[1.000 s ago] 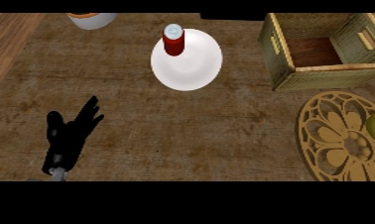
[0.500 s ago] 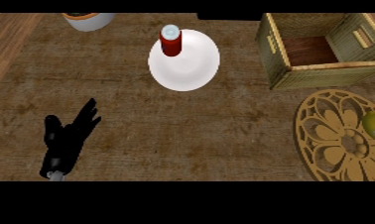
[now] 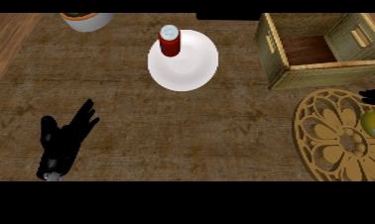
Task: Pick the lemon from the placemat and place it in the basket
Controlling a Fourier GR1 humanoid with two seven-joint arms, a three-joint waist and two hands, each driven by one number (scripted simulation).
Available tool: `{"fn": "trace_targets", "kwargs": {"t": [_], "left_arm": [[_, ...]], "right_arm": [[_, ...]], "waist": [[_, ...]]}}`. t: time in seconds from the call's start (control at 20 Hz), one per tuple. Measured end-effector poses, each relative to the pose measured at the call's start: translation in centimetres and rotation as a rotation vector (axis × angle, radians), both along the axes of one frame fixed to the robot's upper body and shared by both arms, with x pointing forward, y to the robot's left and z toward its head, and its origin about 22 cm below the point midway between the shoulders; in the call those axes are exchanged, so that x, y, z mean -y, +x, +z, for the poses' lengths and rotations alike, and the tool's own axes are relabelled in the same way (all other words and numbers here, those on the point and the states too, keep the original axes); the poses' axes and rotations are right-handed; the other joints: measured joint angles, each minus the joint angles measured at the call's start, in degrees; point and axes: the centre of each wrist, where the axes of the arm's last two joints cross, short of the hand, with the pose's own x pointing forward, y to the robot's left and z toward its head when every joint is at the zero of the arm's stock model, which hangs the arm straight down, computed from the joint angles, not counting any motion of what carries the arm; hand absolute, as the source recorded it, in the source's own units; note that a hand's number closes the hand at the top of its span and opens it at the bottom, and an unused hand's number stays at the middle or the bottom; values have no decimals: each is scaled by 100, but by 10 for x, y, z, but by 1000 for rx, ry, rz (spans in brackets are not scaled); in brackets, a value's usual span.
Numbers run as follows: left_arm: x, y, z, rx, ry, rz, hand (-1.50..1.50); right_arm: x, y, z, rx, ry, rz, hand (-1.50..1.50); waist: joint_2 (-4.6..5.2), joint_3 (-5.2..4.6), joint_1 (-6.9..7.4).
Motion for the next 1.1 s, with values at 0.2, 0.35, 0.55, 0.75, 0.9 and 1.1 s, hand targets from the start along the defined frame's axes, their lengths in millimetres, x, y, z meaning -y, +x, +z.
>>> {"fn": "trace_targets", "kwargs": {"t": [0.2, 0.35, 0.55, 0.75, 0.9, 1.1], "left_arm": [[0, 0, -1, -5, 6, 5, 0], [0, 0, 1, -8, 1, 1, 0], [-3, -1, 1, -8, -4, 2, 0], [-4, -4, -5, -11, -1, 7, 0], [-5, -5, -6, -12, -6, 16, 0], [-4, -8, -7, -13, -11, 25, 0]], "right_arm": [[-6, 10, -7, -7, -10, 5, -150], [-7, 13, -10, -5, -11, 6, -150], [-10, 15, -22, -10, 6, -1, -150], [-9, 9, -35, -25, 7, -7, 150], [-16, 14, -38, -9, 6, 17, 150], [-17, 15, -35, 42, -3, 48, 150]], "waist": [[0, 2, -5], [0, 0, -13], [3, -2, -22], [-9, 9, -48], [-14, 11, -56], [-18, 8, -79]]}}
